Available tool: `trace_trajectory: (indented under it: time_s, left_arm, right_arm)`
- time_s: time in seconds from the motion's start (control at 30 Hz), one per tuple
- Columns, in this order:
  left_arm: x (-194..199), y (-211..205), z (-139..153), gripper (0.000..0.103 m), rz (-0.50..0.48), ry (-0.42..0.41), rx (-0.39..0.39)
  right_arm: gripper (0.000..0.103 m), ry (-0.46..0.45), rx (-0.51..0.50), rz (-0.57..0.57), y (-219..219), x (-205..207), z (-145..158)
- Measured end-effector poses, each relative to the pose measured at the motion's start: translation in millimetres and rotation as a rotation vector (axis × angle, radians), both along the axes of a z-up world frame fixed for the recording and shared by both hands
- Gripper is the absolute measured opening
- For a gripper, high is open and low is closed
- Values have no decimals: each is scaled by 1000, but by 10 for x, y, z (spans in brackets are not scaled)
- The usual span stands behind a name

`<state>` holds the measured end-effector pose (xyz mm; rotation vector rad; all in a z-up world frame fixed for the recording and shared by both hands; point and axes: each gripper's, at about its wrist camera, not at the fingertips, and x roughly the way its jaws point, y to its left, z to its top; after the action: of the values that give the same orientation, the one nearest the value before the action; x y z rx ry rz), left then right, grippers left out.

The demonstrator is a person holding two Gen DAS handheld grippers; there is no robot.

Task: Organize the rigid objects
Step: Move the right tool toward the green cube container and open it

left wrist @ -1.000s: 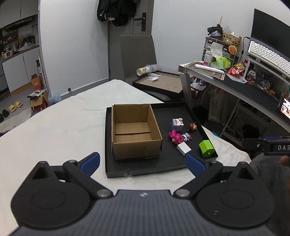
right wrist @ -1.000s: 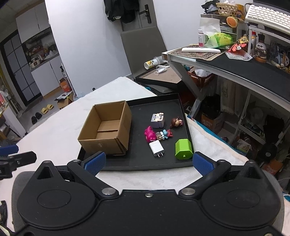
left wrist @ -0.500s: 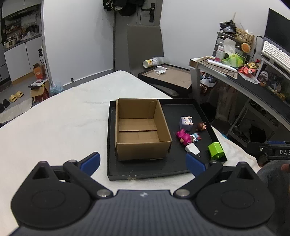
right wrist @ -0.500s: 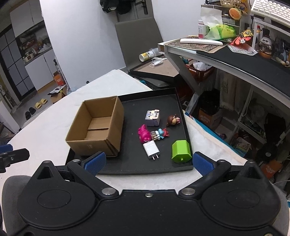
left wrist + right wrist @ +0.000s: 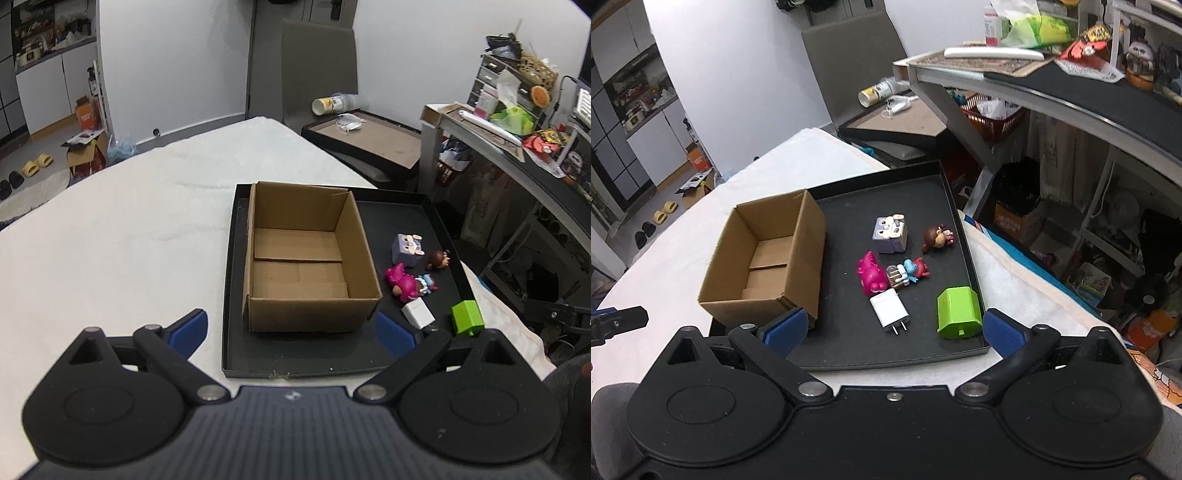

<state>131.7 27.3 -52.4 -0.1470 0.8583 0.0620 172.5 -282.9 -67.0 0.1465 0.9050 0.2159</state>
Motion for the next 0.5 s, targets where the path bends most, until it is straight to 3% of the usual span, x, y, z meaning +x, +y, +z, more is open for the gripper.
trace_trajectory:
  time_s: [0.37, 0.5]
  left_arm:
    - [404, 98, -203, 95, 44, 65, -9]
    - [534, 120, -316, 92, 45, 93, -15]
  right_arm:
    - [84, 117, -15, -10, -32, 465, -230]
    - [72, 179, 18, -48, -122, 637, -359]
